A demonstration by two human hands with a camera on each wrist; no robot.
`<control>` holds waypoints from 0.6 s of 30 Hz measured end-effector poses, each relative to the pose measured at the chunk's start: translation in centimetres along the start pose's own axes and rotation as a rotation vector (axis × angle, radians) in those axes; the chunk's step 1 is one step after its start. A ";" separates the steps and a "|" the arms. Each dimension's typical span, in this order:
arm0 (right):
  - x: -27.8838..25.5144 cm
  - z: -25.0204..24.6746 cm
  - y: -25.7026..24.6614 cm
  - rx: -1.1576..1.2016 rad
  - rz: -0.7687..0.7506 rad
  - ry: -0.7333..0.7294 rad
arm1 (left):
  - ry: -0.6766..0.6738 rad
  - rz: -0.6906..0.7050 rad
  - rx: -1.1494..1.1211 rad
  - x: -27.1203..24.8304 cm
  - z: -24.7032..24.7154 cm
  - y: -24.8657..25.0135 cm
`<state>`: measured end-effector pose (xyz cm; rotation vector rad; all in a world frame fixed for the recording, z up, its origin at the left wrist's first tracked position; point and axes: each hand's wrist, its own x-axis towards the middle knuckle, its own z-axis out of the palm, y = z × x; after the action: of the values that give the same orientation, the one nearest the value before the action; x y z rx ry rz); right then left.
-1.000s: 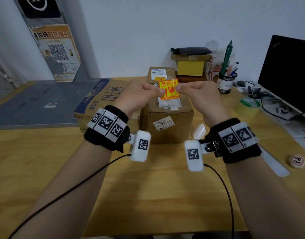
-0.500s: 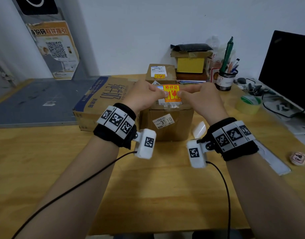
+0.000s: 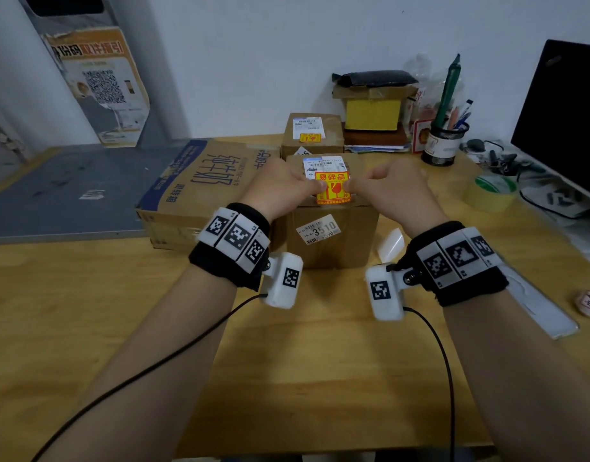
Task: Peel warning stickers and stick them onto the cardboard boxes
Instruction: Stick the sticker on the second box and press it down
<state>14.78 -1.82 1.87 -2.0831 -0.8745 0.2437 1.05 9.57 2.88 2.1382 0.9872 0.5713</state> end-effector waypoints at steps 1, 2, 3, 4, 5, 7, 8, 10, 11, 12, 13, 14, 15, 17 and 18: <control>0.0 0.1 0.1 -0.002 -0.001 -0.001 | -0.001 -0.003 -0.006 0.0 0.1 -0.1; 0.1 0.2 0.2 -0.005 -0.004 0.000 | -0.003 -0.005 -0.011 0.1 0.1 -0.2; 0.2 0.3 0.4 -0.014 -0.002 0.002 | -0.007 -0.011 -0.017 0.1 0.2 -0.2; 0.4 0.4 0.6 -0.025 0.001 0.003 | -0.011 -0.017 -0.020 0.1 0.3 -0.3; 0.5 0.4 0.7 -0.042 0.006 0.004 | -0.013 -0.022 -0.022 0.1 0.3 -0.3; 0.8 0.4 1.0 -0.065 0.005 0.015 | -0.013 -0.032 -0.030 0.1 0.4 -0.4; 0.7 0.3 1.0 -0.076 0.004 0.015 | -0.012 -0.037 -0.039 0.1 0.5 -0.5; 0.5 0.3 1.0 -0.101 -0.003 0.018 | 0.000 -0.039 -0.047 0.0 0.7 -0.6; 0.4 0.4 1.0 -0.114 -0.008 0.021 | 0.011 -0.037 -0.047 -0.1 0.8 -0.7; 0.3 0.4 1.0 -0.125 -0.013 0.023 | 0.022 -0.032 -0.043 -0.2 0.9 -0.8; 0.2 0.6 1.0 -0.138 -0.019 0.029 | 0.034 -0.025 -0.035 -0.4 1.0 -0.9; 0.2 0.6 1.0 -0.158 -0.025 0.036 | 0.049 -0.016 -0.023 -0.5 1.1 -0.9; 0.2 0.7 1.0 -0.179 -0.032 0.042 | 0.068 -0.009 -0.006 -0.7 1.2 -1.0; 0.1 0.8 1.0 -0.214 -0.049 0.053 | 0.113 -0.001 0.038 -1.0 1.4 -1.1; 0.0 0.9 0.9 -0.228 -0.055 0.057 | 0.134 0.001 0.064 -1.1 1.5 -1.1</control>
<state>14.84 -1.64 0.62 -2.2593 -0.9609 0.0560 0.81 8.64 0.99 2.1795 1.0900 0.7000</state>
